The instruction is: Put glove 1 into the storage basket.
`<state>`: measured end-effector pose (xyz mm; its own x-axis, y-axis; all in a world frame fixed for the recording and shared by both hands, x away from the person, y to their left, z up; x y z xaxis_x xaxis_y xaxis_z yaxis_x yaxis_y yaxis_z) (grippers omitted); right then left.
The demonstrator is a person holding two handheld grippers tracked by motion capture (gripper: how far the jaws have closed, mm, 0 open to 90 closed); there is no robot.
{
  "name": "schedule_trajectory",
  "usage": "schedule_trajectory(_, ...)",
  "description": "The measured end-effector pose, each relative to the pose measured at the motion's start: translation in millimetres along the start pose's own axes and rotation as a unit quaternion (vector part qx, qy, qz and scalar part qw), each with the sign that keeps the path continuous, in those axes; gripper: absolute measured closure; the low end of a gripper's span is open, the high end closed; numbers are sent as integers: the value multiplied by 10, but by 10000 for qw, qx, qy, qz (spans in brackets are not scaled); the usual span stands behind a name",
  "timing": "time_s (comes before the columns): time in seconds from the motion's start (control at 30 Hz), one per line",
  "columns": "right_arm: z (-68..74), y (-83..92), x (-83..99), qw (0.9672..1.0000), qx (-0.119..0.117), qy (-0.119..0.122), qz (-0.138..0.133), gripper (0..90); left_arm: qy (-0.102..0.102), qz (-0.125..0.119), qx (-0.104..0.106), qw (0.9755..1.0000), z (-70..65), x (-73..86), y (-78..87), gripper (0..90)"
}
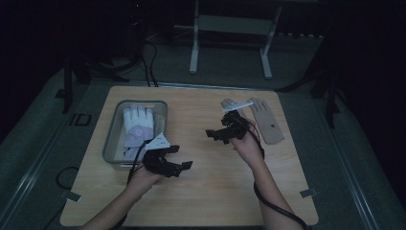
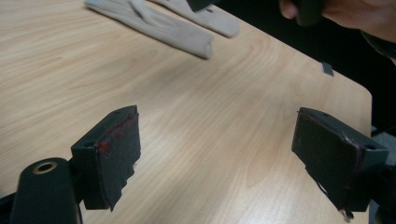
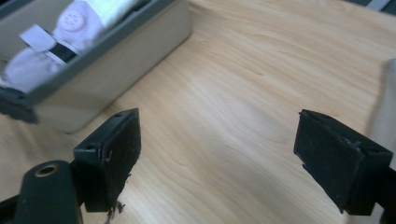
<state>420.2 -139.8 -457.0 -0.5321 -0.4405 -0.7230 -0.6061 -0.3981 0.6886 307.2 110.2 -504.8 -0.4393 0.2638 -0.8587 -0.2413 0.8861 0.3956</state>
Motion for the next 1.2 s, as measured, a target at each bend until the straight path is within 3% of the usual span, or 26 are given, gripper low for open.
schedule_trajectory(0.1, -93, 12, 83, 9999, 94, 54, -41, 148, -139, 51, 46, 9999, -55, 59, -84, 159)
schedule_trajectory(0.27, -243, 21, 214, 9993, 163, -215, 242, 138, -153, 109, 170, 9997, -80, 188, -205, 159)
schedule_trajectory(0.47, -404, 29, 329, 9986, 263, -412, 216, 133, -269, 356, 29, 9990, -91, 329, -325, 159)
schedule_trajectory(0.63, -524, 24, 415, 9979, 318, -562, 92, 133, -275, 354, -79, 9990, -61, 418, -361, 159)
schedule_trajectory(0.7, -588, 14, 478, 9978, 407, -519, 77, 140, -232, 358, -103, 9990, -37, 453, -379, 159)
schedule_trajectory(0.83, -633, -9, 541, 9974, 499, -519, -56, 147, -145, 499, -251, 9983, 21, 513, -431, 159)
schedule_trajectory(1.03, -652, -29, 603, 9963, 686, -401, -338, 147, -329, 422, -354, 9979, 39, 581, -440, 159)
schedule_trajectory(1.13, -684, -32, 616, 9953, 699, -578, -326, 136, -402, 364, -404, 9977, 40, 601, -433, 160)
schedule_trajectory(1.17, -704, -30, 613, 9950, 627, -762, -155, 137, -378, 354, -385, 9979, 42, 604, -435, 160)
schedule_trajectory(1.2, -704, -30, 613, 9950, 627, -762, -155, 137, -381, 365, -385, 9979, 43, 609, -439, 160)
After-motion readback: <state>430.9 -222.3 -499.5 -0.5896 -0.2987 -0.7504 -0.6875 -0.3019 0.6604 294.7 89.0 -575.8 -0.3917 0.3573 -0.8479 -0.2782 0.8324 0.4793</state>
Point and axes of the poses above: each handheld gripper's, and its own axes: y roughly backward along the jaws, x roughly out of its underside, z roughly to its left, the point moved 1 cm from there along -y, roughly forward along the jaws, and after that the axes turned 14 degrees about x, right-handed, at the moved point
